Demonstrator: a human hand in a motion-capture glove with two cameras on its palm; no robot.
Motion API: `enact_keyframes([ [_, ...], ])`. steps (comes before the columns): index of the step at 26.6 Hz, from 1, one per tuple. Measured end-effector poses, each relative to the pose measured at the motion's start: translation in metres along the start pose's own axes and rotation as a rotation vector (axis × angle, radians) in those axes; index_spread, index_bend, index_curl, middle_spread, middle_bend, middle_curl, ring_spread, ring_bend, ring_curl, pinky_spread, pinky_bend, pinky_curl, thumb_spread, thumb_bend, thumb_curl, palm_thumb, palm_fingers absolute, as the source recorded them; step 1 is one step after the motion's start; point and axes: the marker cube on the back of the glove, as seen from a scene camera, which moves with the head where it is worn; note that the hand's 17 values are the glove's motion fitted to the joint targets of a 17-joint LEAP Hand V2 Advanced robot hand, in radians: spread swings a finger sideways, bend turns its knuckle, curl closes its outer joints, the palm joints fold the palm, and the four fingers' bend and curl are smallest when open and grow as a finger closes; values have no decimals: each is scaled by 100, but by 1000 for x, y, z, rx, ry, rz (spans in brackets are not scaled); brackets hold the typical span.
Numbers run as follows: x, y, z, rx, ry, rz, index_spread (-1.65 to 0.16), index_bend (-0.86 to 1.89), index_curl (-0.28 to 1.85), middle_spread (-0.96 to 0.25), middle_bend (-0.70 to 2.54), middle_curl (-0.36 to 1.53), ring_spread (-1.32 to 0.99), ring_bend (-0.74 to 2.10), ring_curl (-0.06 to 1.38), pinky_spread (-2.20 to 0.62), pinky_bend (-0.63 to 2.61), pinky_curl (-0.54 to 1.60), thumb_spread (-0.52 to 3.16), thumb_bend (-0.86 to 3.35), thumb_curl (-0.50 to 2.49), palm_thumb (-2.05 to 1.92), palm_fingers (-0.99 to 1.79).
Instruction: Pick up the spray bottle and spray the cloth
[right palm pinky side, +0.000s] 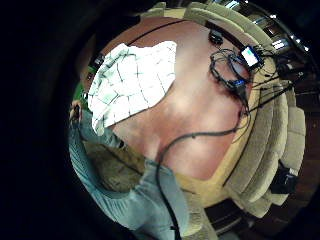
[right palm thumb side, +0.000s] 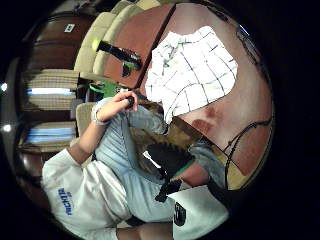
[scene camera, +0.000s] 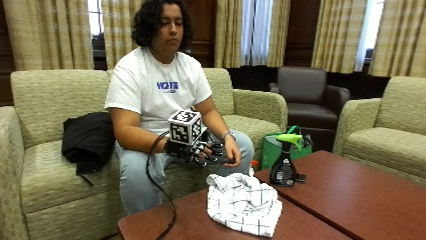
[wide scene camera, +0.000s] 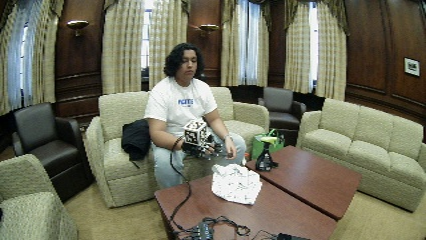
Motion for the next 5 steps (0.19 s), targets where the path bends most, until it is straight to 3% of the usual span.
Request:
enact_keyframes([
  [5, -1, 2, 1, 6, -5, 10, -48, 14, 21, -17, 20, 34, -11, 37, 29, 21, 51, 35, 85, -3, 35, 43, 4],
])
